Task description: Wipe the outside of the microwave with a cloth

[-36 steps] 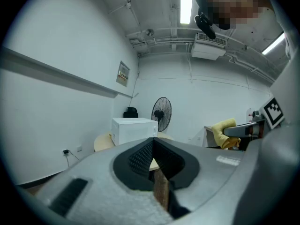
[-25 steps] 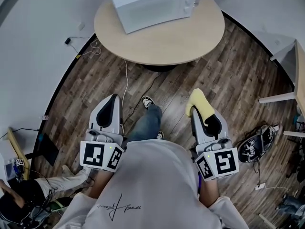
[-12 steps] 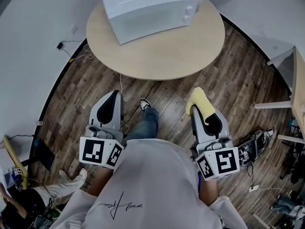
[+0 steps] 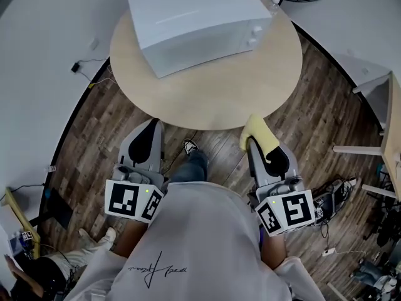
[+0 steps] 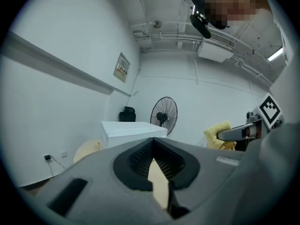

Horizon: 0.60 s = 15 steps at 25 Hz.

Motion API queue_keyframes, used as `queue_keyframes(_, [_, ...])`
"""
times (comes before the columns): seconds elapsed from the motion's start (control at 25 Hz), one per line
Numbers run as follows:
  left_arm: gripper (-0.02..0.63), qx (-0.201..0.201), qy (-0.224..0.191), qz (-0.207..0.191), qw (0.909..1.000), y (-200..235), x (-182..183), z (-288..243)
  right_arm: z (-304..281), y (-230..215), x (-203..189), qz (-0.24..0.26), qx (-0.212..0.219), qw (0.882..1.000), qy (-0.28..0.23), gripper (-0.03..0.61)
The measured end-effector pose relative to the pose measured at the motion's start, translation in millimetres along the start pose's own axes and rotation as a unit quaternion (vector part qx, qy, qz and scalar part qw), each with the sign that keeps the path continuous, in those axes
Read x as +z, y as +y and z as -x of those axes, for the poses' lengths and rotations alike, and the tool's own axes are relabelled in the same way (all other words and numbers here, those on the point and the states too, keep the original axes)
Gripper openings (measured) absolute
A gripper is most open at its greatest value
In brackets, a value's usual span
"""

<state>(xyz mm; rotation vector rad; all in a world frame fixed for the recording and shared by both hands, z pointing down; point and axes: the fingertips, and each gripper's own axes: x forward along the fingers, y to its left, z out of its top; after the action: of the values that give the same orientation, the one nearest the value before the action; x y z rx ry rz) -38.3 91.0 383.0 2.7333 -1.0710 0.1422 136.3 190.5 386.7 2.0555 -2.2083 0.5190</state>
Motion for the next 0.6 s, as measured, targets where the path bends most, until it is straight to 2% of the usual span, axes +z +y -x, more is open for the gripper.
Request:
queue_keyframes(0.32, [-0.009, 0.004, -0.02, 0.003, 0.9998, 36.7, 25.5, -53.4, -64.8, -18.0, 29.1, 0.007, 0.01, 1.0, 0.005, 0.129])
queue_keyframes(0.6, [-0.009, 0.017, -0.029, -0.012, 0.9994, 59.5, 44.1, -81.5, -113.4, -29.4, 52.5, 0.027, 0.019, 0.999, 0.009, 0.129])
